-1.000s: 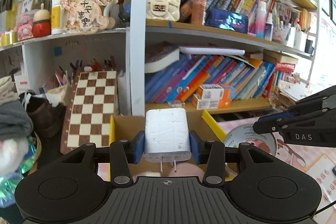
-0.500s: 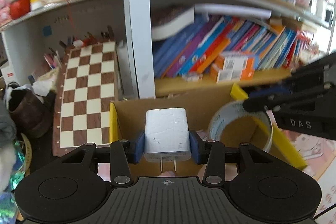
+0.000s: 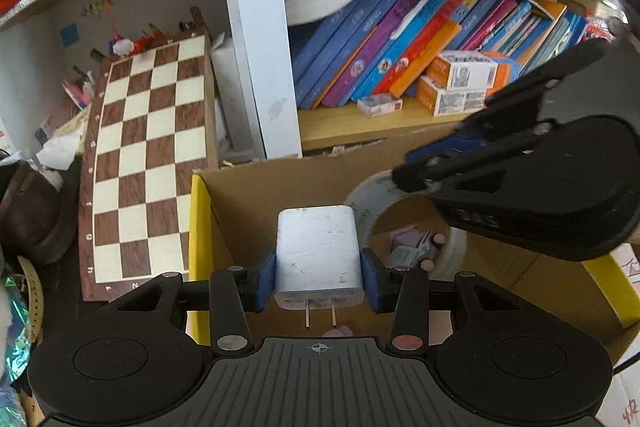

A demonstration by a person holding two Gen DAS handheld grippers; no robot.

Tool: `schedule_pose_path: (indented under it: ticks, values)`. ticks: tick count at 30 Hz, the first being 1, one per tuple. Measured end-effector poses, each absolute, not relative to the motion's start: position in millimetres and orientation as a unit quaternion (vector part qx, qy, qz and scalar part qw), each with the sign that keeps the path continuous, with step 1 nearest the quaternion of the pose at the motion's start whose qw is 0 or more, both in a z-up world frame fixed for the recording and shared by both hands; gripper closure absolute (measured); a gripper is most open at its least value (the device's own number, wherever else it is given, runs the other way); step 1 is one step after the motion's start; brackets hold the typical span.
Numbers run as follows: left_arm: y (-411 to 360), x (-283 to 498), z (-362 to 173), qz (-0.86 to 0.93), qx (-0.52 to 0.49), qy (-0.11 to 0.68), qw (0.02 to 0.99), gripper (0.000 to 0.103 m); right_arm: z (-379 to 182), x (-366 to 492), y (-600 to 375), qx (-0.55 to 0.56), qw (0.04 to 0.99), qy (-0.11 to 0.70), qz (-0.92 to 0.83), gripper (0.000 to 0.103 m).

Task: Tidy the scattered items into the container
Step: 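Lift the plug with the left tool while the right tool carries the tape over the box, then open the left gripper to drop the plug in the box while the right gripper releases the tape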

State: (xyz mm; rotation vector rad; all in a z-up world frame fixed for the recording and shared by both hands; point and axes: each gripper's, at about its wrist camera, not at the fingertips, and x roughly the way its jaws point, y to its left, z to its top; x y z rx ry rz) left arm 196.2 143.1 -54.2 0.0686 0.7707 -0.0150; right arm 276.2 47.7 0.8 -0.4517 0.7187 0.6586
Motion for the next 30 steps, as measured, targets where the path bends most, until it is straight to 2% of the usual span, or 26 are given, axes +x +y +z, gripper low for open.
schedule_pose_path:
  ticks: [9, 11, 12, 13, 15, 30]
  values:
    - [144.4, 200.2, -54.5, 0.001, 0.030, 0.384, 0.923, 0.059, -13.1, 288.8, 60.5, -0.213, 0.848, 0.357, 0.330, 0.095]
    - [144.7, 200.4, -53.7, 0.007, 0.028, 0.382, 0.924, 0.053, -13.2, 289.3, 60.5, -0.210, 0.849, 0.357, 0.330, 0.094]
    - [144.8, 200.5, -53.0, 0.010, 0.028, 0.381, 0.924, 0.043, -12.2, 288.7, 60.2, -0.209, 0.850, 0.354, 0.328, 0.093]
    - [144.9, 200.7, -52.8, 0.015, 0.027, 0.382, 0.924, 0.032, -11.1, 288.1, 59.7, -0.209, 0.852, 0.351, 0.326, 0.085]
    - [144.2, 200.4, -51.7, 0.021, 0.030, 0.380, 0.924, 0.026, -8.7, 286.5, 58.3, -0.208, 0.857, 0.345, 0.321, 0.075]
    - [134.3, 167.7, -24.6, 0.018, 0.034, 0.337, 0.941, 0.019, 20.4, 253.9, 29.5, -0.188, 0.875, 0.331, 0.299, 0.063]
